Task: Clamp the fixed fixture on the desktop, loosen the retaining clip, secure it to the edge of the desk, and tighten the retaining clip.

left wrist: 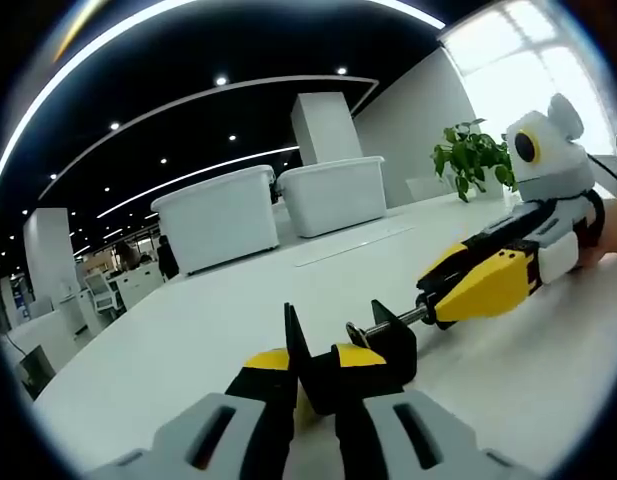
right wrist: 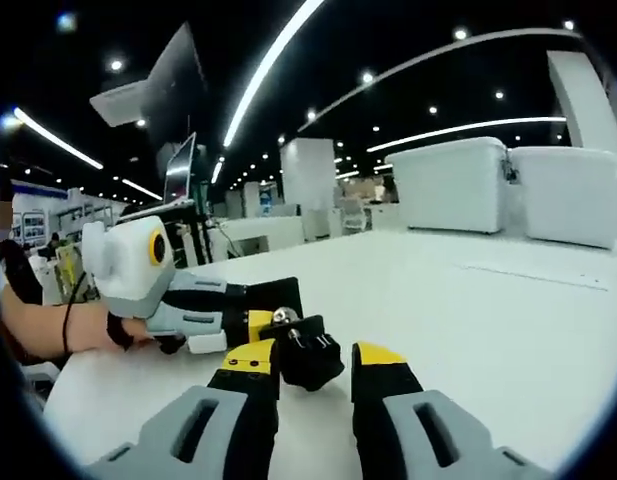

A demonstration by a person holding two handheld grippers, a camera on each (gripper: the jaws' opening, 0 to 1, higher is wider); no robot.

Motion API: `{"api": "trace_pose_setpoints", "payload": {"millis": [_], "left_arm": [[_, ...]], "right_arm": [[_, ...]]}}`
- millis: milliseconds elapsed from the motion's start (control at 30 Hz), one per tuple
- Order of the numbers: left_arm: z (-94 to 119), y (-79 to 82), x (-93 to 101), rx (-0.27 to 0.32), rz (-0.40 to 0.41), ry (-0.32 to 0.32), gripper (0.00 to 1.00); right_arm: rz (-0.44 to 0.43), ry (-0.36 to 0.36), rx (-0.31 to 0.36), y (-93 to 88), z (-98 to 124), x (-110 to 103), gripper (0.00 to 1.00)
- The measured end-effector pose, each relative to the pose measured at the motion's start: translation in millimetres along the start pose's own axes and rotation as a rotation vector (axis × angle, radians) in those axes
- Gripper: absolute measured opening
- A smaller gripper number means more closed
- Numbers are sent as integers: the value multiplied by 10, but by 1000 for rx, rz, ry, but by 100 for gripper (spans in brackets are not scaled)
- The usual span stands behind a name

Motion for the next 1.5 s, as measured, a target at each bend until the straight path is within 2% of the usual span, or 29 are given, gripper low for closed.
{"api": "trace_pose_setpoints", "payload": {"millis": [100,167,367,600,700,833,933,967,1033,1100,1167,1233,1300,1367,1400,1500], "left_arm": [[-3,4,4,2,-1,-1,14],[-2,3,3,2,0,-1,14],[-1,2,3,2,-1,-1,14],[3,1,0,1,-1,1,14],[2,1,-1,1,0,1,14],[-1,1,1,2,-2,1,14],[-2,0,2,1,-1,0,14],[-2,0,2,1,-1,0,14],[-1,0,3,1,-1,0,14],[-3,0,2,1,-1,0,14],[-3,-1,3,1,-1,0,14],[-4,-1,2,1,-1,0,14],[-4,-1,2,1,-1,0,14],[-4,-1,2,1,-1,0,14],[-3,-1,2,2,-1,0,14],[-2,0,2,2,-2,0,14]], "right_arm": [[45,2,19,1,2,0,21],[127,-1,34,7,8,-24,21],[206,-24,39,18,-7,9,21],[459,-117,33,35,-24,-52,21],[470,-119,29,19,-22,-93,22],[440,-103,25,31,-1,-108,22],[322,-79,27,39,27,-81,22],[271,-52,62,107,41,-16,23],[70,11,100,154,90,19,28],[-88,50,139,209,134,84,29],[-114,72,143,220,149,111,27],[-95,68,120,185,115,93,26],[-31,63,57,86,52,29,25],[15,50,9,19,-12,60,25],[40,30,7,15,-25,74,25],[35,52,32,27,-1,73,22]]}}
Point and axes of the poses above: the point that each gripper's makers call its tool centre point, and the gripper's own axes: z roughly backward along the fingers, x roughly to its right, y roughly out of its top, the point moved 3 cm from there along z, roughly backward along the fingers, and after that the axes turned 10 degrees about -x, right-handed, at the moved point
